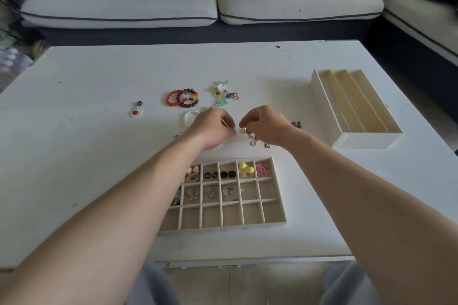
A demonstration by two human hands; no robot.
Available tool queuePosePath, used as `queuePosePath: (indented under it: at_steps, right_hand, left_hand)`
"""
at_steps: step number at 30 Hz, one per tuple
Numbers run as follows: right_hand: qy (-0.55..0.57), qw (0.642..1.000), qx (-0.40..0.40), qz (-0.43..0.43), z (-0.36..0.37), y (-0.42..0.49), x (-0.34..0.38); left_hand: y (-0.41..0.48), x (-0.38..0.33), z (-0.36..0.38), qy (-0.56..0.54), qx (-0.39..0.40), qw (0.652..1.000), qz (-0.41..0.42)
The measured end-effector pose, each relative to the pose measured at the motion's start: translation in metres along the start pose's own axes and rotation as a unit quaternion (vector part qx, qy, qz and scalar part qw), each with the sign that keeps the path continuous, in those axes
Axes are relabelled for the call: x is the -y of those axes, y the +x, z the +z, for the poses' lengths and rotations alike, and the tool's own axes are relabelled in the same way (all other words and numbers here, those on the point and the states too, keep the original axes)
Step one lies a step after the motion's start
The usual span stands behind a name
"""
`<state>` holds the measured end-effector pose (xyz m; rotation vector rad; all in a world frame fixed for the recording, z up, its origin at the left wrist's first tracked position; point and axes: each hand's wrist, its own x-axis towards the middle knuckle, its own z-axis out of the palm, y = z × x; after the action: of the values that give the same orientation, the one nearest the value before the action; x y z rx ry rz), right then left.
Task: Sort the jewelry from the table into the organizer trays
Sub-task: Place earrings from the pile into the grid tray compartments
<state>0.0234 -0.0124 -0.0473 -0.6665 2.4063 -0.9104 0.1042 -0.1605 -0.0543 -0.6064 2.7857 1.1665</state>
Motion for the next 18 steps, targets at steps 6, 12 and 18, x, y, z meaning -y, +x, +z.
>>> queuePosePath:
  at_steps: [6,12,18]
  right_hand:
    - [0.107,0.989,0.097,-0.006,-0.003,-0.021,0.010]
    - [0.224,0.967,0.118,-0.015,0.000,-0.033,0.016]
    - [0.288,0.953,0.087,-0.024,-0.003,-0.045,0.017]
  left_hand:
    - [-0.019,-0.007,-0.023,-0.218,0.015,0.974,-0.058]
    - [-0.034,-0.015,-0.028,-0.405,0.029,0.911,-0.068]
    - [-0.044,-0.019,-0.032,-0.494,0.041,0.865,-0.071]
